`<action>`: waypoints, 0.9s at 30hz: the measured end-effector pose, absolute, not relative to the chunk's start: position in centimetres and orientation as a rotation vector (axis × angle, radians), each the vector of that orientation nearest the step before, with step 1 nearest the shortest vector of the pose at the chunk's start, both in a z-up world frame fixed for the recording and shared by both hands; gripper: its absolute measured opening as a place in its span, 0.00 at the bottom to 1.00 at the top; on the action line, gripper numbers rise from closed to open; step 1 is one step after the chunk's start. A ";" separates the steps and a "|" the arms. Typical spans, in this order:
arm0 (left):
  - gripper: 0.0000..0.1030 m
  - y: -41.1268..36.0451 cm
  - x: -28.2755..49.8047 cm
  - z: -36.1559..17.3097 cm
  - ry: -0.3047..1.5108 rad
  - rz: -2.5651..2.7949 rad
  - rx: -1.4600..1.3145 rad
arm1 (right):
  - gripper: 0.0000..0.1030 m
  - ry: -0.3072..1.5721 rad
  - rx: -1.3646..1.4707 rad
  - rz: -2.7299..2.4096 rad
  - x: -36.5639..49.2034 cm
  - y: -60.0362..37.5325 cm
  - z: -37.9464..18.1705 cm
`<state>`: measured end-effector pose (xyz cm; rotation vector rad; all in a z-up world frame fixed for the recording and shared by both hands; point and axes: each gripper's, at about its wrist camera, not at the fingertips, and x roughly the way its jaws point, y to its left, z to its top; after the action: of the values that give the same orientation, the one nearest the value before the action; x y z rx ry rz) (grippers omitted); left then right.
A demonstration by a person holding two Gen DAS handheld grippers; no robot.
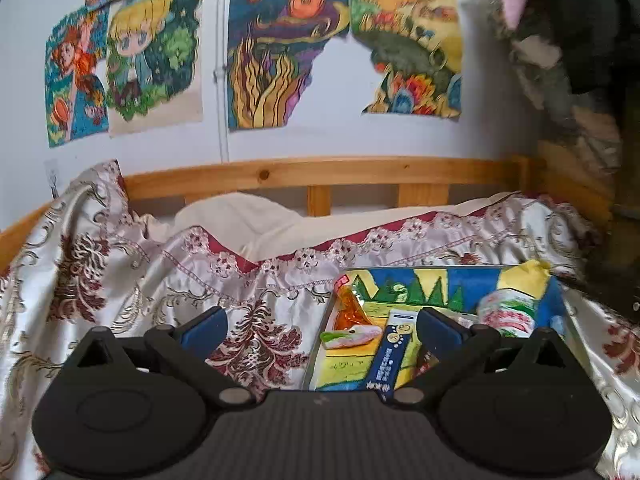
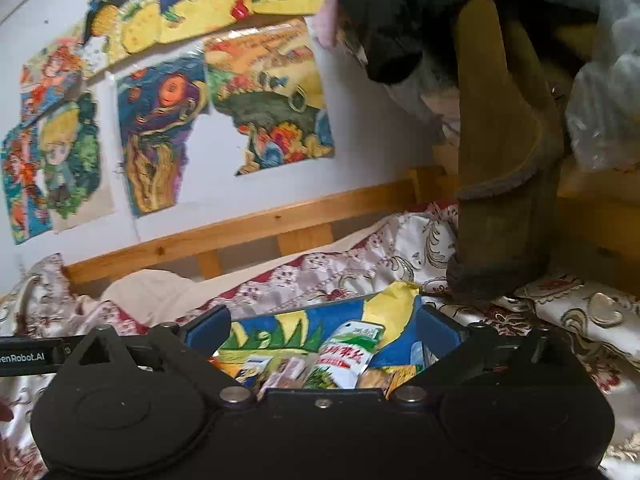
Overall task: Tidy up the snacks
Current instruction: 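Open both grippers and lift the tools from the tray, then move the left tool to the green stick while the right tool moves to the gold packet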
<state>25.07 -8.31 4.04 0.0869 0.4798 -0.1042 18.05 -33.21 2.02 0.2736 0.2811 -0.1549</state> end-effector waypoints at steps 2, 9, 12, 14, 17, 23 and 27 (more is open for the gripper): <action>1.00 -7.7 23.1 4.5 0.460 -0.110 0.092 | 0.99 0.262 0.268 -0.145 16.1 -32.5 2.5; 1.00 -5.3 16.5 5.2 0.357 -0.066 0.058 | 0.99 0.221 0.202 -0.137 10.4 -29.6 3.8; 1.00 -4.1 14.2 5.3 0.349 -0.061 0.036 | 0.99 0.213 0.180 -0.129 8.3 -28.4 3.9; 1.00 -3.3 13.1 5.3 0.349 -0.063 0.034 | 0.99 0.214 0.160 -0.117 7.0 -27.7 3.6; 1.00 -2.1 11.3 5.4 0.328 -0.036 0.052 | 0.99 0.231 0.121 -0.111 5.2 -26.4 3.1; 1.00 -0.6 8.5 5.3 0.295 0.023 0.148 | 0.99 0.282 0.077 -0.090 2.7 -23.9 2.1; 1.00 0.0 7.5 4.6 0.356 0.035 0.218 | 0.99 0.310 0.058 -0.062 1.5 -22.5 1.6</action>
<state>7.47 0.03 4.64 0.2177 0.3561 0.0355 1.49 -22.54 1.57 0.0575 0.3103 -0.0619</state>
